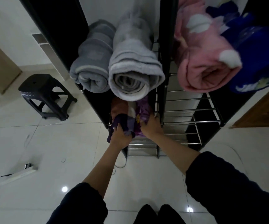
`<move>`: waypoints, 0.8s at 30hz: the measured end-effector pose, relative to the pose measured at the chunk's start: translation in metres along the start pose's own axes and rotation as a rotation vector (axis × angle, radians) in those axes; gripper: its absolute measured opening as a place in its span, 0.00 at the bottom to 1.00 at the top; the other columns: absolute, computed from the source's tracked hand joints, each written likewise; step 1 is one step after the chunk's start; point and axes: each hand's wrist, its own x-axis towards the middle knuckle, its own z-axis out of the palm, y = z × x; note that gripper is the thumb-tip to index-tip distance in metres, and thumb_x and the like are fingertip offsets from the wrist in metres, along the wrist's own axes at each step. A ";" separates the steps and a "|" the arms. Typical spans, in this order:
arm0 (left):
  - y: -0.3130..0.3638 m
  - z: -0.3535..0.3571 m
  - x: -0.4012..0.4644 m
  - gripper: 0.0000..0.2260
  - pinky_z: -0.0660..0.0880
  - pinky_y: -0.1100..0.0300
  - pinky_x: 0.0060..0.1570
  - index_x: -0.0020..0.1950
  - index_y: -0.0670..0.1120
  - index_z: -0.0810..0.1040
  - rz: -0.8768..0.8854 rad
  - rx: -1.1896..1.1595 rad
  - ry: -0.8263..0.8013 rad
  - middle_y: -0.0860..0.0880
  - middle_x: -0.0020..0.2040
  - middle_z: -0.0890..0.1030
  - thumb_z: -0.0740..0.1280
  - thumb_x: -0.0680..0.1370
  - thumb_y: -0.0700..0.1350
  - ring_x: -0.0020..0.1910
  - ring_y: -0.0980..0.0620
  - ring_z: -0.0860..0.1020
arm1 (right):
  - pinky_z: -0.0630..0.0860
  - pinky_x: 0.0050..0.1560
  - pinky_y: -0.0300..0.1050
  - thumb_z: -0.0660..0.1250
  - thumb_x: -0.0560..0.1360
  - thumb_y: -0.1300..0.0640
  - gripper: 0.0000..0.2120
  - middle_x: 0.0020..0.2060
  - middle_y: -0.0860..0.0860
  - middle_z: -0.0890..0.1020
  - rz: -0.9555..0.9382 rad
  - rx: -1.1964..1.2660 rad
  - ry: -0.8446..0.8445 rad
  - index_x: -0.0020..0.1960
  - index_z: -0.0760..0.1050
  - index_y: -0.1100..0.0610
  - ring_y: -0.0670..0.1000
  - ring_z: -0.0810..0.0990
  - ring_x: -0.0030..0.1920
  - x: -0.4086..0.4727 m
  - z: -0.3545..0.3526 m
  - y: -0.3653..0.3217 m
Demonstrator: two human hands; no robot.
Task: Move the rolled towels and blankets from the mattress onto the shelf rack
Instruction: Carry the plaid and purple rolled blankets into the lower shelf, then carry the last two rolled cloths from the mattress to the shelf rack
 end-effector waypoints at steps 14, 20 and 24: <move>0.011 0.004 -0.163 0.20 0.67 0.61 0.51 0.67 0.42 0.71 0.053 -0.160 -0.149 0.42 0.62 0.77 0.64 0.75 0.41 0.61 0.41 0.76 | 0.74 0.59 0.53 0.62 0.75 0.53 0.29 0.62 0.61 0.76 0.163 0.147 0.271 0.72 0.59 0.59 0.61 0.75 0.62 -0.168 -0.041 0.044; -0.018 0.018 -0.221 0.20 0.70 0.58 0.57 0.69 0.41 0.70 0.218 -0.166 -0.228 0.39 0.66 0.76 0.62 0.77 0.42 0.64 0.41 0.75 | 0.70 0.66 0.51 0.61 0.76 0.56 0.31 0.69 0.58 0.70 0.219 0.262 0.445 0.76 0.54 0.58 0.58 0.70 0.68 -0.263 -0.012 0.062; -0.037 0.031 -0.268 0.22 0.67 0.60 0.62 0.71 0.40 0.68 0.367 -0.119 -0.337 0.42 0.71 0.72 0.61 0.78 0.43 0.68 0.44 0.71 | 0.63 0.69 0.48 0.60 0.77 0.57 0.29 0.70 0.59 0.68 0.309 0.275 0.598 0.75 0.54 0.61 0.58 0.67 0.70 -0.335 0.006 0.077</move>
